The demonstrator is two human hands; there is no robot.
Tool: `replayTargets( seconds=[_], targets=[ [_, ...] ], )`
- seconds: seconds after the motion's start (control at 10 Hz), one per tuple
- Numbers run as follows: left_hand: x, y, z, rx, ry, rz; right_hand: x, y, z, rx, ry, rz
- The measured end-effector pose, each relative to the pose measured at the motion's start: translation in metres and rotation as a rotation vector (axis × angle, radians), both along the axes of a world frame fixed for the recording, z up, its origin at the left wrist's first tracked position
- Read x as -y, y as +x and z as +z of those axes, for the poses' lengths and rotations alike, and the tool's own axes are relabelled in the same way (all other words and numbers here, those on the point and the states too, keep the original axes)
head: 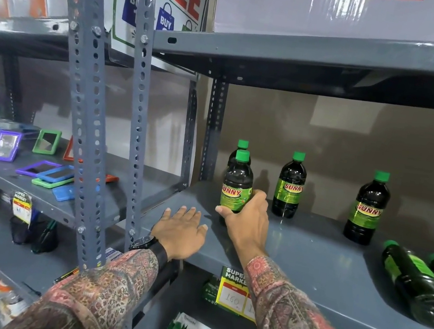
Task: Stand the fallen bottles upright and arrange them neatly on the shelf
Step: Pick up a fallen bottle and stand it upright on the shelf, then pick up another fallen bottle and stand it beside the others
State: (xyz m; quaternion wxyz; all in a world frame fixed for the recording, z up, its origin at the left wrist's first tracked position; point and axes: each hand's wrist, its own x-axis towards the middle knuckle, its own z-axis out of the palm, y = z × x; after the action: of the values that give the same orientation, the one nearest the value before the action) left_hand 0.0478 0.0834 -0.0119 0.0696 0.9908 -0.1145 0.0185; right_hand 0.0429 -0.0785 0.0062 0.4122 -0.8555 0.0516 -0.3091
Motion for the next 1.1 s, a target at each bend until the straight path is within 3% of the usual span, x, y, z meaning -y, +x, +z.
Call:
replayTargets(
  seconds=[0.4, 0.6, 0.7, 0.8, 1.0, 1.1],
  targets=[
    [0.001, -0.005, 0.004, -0.015, 0.007, -0.007, 0.002, -0.001, 0.002, -0.053, 0.044, 0.067],
    [0.033, -0.035, 0.016, -0.089, 0.038, -0.159, 0.029, -0.021, 0.013, -0.116, -0.018, 0.066],
    [0.066, -0.051, 0.017, -0.097, 0.056, -0.290, 0.065, -0.038, 0.028, -0.091, -0.167, -0.088],
    [0.096, -0.058, 0.022, -0.095, 0.056, -0.360, 0.112, -0.061, 0.041, -0.191, -0.449, -0.319],
    [0.107, -0.047, 0.010, -0.040, -0.014, -0.374, 0.187, -0.110, 0.035, -0.516, -0.799, -0.739],
    [0.106, -0.042, 0.004, -0.020, -0.011, -0.380, 0.206, -0.124, 0.036, -0.679, -0.823, -0.813]
  ],
)
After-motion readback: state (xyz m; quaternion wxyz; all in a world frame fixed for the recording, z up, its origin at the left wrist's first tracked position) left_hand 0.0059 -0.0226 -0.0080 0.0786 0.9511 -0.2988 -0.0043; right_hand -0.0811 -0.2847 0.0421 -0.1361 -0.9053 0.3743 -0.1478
